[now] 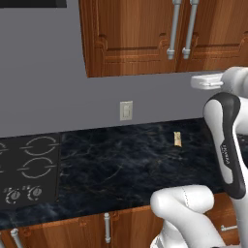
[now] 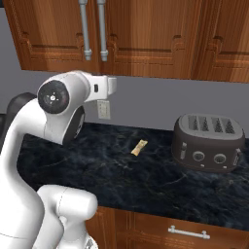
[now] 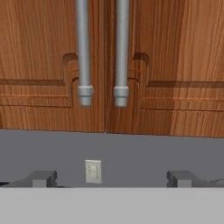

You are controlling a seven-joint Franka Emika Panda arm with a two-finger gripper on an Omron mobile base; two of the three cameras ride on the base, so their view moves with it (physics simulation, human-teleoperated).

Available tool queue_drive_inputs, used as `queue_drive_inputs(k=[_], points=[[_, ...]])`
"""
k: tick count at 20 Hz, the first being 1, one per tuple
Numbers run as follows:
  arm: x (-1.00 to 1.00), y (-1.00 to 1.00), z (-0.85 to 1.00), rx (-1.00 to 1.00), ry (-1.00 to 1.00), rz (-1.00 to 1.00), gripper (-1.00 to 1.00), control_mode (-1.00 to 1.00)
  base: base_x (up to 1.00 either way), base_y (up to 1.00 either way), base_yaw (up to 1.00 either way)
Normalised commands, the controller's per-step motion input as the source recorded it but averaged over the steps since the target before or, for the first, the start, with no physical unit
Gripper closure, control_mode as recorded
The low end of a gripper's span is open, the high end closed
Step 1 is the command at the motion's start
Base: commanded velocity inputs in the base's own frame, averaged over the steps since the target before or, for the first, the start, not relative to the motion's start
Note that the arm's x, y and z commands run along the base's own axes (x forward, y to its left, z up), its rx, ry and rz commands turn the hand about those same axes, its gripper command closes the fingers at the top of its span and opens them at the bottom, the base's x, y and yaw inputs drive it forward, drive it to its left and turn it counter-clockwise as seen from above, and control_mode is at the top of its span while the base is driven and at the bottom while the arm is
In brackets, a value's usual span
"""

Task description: Pick the dish brush and sponge from the cabinet and place them on the counter.

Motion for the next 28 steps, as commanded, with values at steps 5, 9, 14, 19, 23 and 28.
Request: queue_drive_inputs(k=[5, 9, 14, 19, 23, 28], points=[[0.00, 0.00, 0.30, 0.00, -0.22, 0.00, -1.00, -1.00, 0.00, 0.00, 0.00], [-0.02, -0.02, 0.31, 0.00, -0.21, 0.00, -1.00, -1.00, 0.00, 0.00, 0.00], [0.00, -0.03, 0.28, 0.00, -0.19, 0.00, -1.00, -1.00, 0.00, 0.00, 0.00], [0.03, -0.03, 0.20, 0.02, -0.09, 0.00, -1.00, -1.00, 0.00, 0.00, 0.00], [0.11, 0.00, 0.20, 0.03, -0.05, 0.01, -1.00, -1.00, 0.00, 0.00, 0.00], [0.11, 0.00, 0.20, 0.03, -0.03, 0.02, -1.00, -1.00, 0.00, 0.00, 0.00]])
